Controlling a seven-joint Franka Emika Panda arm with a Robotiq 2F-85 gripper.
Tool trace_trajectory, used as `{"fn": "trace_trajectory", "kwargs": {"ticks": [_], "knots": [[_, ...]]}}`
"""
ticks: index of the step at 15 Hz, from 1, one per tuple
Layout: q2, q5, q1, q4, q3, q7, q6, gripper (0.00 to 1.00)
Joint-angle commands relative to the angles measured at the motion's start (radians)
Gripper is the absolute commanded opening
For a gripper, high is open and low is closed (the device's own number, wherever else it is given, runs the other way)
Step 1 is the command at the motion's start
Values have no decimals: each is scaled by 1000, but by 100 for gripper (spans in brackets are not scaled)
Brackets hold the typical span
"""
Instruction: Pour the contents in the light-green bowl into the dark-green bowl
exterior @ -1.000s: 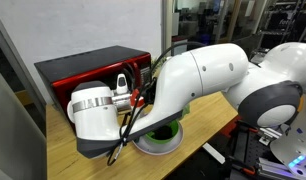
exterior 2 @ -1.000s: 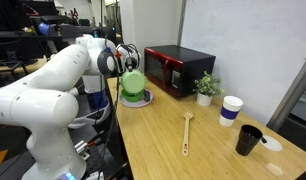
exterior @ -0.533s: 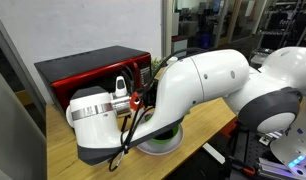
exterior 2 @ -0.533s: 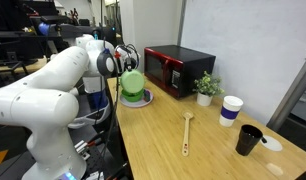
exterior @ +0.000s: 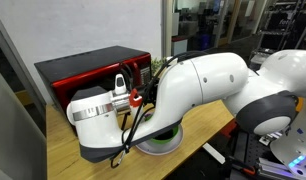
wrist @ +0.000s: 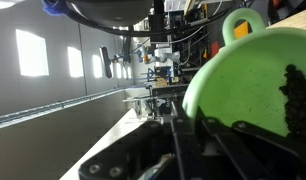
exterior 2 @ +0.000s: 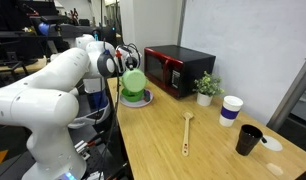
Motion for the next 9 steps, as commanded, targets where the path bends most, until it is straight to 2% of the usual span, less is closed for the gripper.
{"fn": "trace_trajectory", "kwargs": {"ticks": [1,9], "knots": [[38,-33,3,64,-28,-77,-24,3],[51,-55,0,87,-47,-131,-16,3]]}}
